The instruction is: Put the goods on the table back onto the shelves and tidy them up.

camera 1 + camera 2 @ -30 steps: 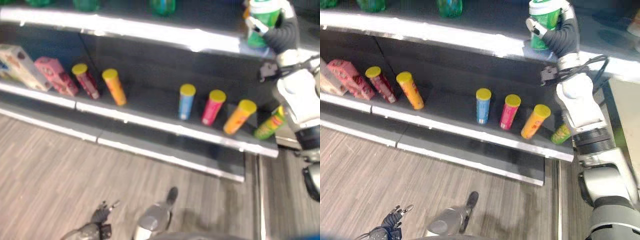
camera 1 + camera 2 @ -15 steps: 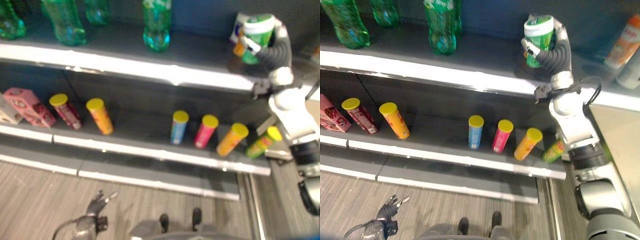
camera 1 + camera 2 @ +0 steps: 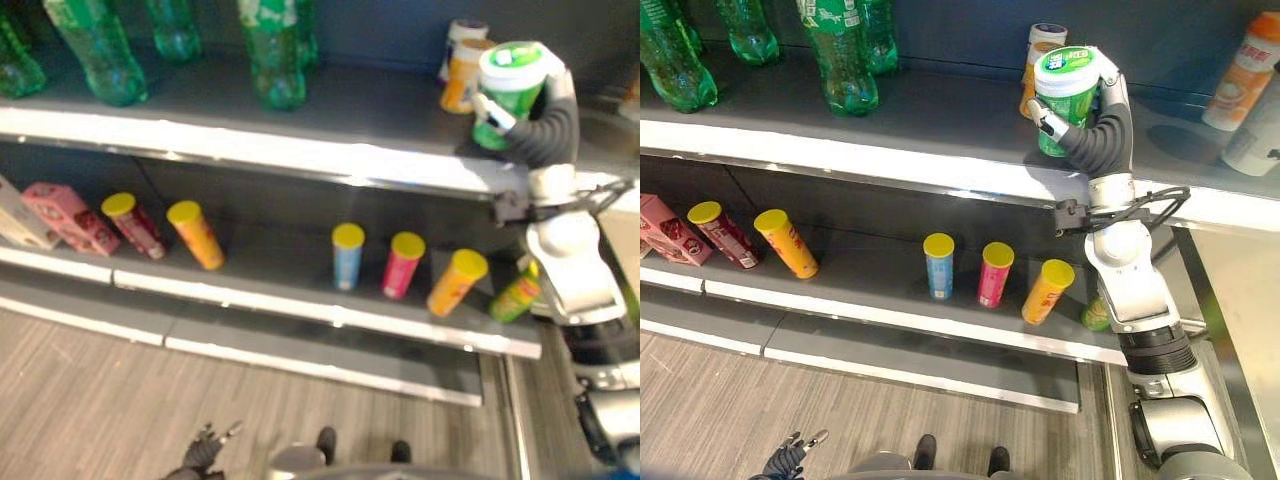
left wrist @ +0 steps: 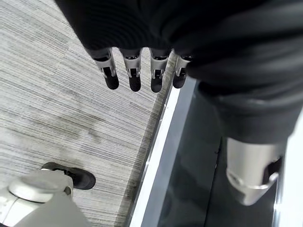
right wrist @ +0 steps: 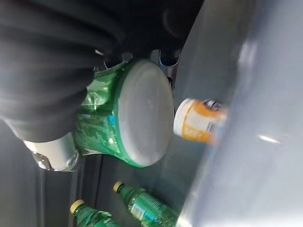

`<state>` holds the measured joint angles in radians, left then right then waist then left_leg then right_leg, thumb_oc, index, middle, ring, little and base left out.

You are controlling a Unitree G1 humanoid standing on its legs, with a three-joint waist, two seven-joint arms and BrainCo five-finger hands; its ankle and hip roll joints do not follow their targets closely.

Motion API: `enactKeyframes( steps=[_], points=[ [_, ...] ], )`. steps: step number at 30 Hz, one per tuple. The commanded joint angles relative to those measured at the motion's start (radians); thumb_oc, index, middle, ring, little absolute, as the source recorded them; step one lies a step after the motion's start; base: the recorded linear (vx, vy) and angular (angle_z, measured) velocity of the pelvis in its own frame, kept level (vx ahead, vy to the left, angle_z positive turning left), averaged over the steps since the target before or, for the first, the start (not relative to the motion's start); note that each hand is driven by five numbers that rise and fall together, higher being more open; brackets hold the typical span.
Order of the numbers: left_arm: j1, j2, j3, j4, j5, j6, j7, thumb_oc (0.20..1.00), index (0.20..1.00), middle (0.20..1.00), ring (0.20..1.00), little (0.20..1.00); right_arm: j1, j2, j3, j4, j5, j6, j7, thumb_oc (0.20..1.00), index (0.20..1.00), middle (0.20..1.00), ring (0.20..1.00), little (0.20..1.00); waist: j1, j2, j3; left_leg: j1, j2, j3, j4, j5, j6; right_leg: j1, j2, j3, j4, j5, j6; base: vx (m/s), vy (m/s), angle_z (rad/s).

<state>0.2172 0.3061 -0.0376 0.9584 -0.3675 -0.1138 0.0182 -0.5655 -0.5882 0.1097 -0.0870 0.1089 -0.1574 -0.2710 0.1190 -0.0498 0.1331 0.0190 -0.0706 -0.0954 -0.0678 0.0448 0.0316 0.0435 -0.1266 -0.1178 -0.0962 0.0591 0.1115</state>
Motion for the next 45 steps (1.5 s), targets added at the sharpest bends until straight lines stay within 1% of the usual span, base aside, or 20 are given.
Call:
enactKeyframes(
  steps=[1,9,11,13,19,22,28,34,40,45],
  points=[
    [-0.037,0.022,0.000,0.041,0.031,-0.018,0.012,1.000,1.000,1.000,1.000,1.000,-0.111,-0.013,0.012,0.012,0.032,-0.018,0.010,0.200,0.200,0.200,0.200,0.200,0.028,-0.003,-0.031,-0.011,0.103,-0.077,0.022,-0.104,-0.068,0.031,-0.048,-0.015,0.017,-0.050,0.040,0.02,0.032,-0.02],
    [-0.042,0.014,-0.001,0.056,0.036,-0.015,0.016,1.000,1.000,1.000,1.000,1.000,-0.099,0.010,0.018,-0.009,0.073,-0.021,0.028,0.200,0.200,0.200,0.200,0.200,0.030,-0.009,-0.033,0.002,0.105,-0.070,0.010,-0.106,-0.066,0.033,-0.055,-0.012,0.017,-0.050,0.044,0.01,0.031,-0.03],
    [-0.040,0.013,-0.002,0.056,0.034,-0.015,0.016,1.000,1.000,1.000,1.000,1.000,-0.108,0.013,0.026,0.010,0.090,-0.021,0.027,0.200,0.200,0.200,0.200,0.200,0.033,-0.010,-0.034,0.005,0.106,-0.067,0.009,-0.107,-0.065,0.033,-0.056,-0.010,0.017,-0.049,0.045,0.01,0.011,-0.02],
    [-0.041,0.013,-0.011,0.068,0.031,-0.012,0.017,1.000,1.000,1.000,1.000,1.000,-0.150,0.042,0.056,0.089,0.158,-0.018,0.021,0.200,0.200,0.200,0.200,0.200,0.041,-0.016,-0.037,0.013,0.105,-0.066,0.001,-0.106,-0.066,0.037,-0.057,-0.010,0.014,-0.048,0.044,0.01,0.019,-0.08],
    [-0.043,0.009,-0.013,0.064,0.021,-0.008,0.024,1.000,1.000,1.000,1.000,1.000,-0.168,0.055,0.079,0.090,0.200,-0.008,0.032,0.200,0.200,0.200,0.200,0.200,0.041,-0.018,-0.037,0.014,0.105,-0.068,-0.005,-0.103,-0.067,0.036,-0.060,-0.011,0.015,-0.048,0.045,0.00,0.003,-0.01],
    [-0.038,0.005,-0.019,0.056,0.014,-0.008,0.023,1.000,1.000,1.000,1.000,1.000,-0.203,0.065,0.109,0.120,0.234,-0.009,0.041,0.200,0.200,0.200,0.200,0.200,0.050,-0.023,-0.035,0.012,0.104,-0.069,-0.007,-0.101,-0.067,0.033,-0.061,-0.013,0.014,-0.046,0.046,0.00,0.000,0.00],
    [-0.036,0.011,-0.023,0.046,0.003,-0.007,0.025,1.000,1.000,1.000,1.000,1.000,-0.242,0.068,0.138,0.207,0.220,0.014,0.033,0.200,0.200,0.200,0.200,0.200,0.062,-0.029,-0.035,0.011,0.103,-0.075,-0.009,-0.100,-0.068,0.035,-0.064,-0.017,0.013,-0.046,0.047,0.00,0.000,0.00],
    [-0.042,0.019,-0.035,0.044,-0.008,-0.012,0.028,1.000,1.000,1.000,1.000,1.000,-0.327,0.053,0.160,0.359,0.173,0.042,-0.006,0.200,0.200,0.200,0.200,0.200,0.078,-0.033,-0.033,0.006,0.102,-0.085,-0.013,-0.096,-0.070,0.035,-0.064,-0.025,0.011,-0.047,0.045,0.00,-0.001,0.01],
    [-0.050,0.022,-0.046,0.044,-0.018,-0.013,0.037,1.000,1.000,1.000,1.000,1.000,-0.381,0.051,0.171,0.444,0.148,0.061,-0.035,0.200,0.200,0.200,0.200,0.200,0.080,-0.032,-0.029,-0.001,0.102,-0.098,-0.016,-0.092,-0.072,0.031,-0.062,-0.027,0.010,-0.048,0.043,0.00,0.000,0.04],
    [-0.056,0.024,-0.049,0.046,-0.021,-0.014,0.039,1.000,1.000,1.000,1.000,1.000,-0.396,0.059,0.183,0.472,0.148,0.064,-0.037,0.200,0.200,0.200,0.200,0.200,0.080,-0.032,-0.024,-0.006,0.103,-0.101,-0.018,-0.088,-0.073,0.027,-0.061,-0.027,0.009,-0.048,0.042,0.00,0.000,0.00]
  ],
)
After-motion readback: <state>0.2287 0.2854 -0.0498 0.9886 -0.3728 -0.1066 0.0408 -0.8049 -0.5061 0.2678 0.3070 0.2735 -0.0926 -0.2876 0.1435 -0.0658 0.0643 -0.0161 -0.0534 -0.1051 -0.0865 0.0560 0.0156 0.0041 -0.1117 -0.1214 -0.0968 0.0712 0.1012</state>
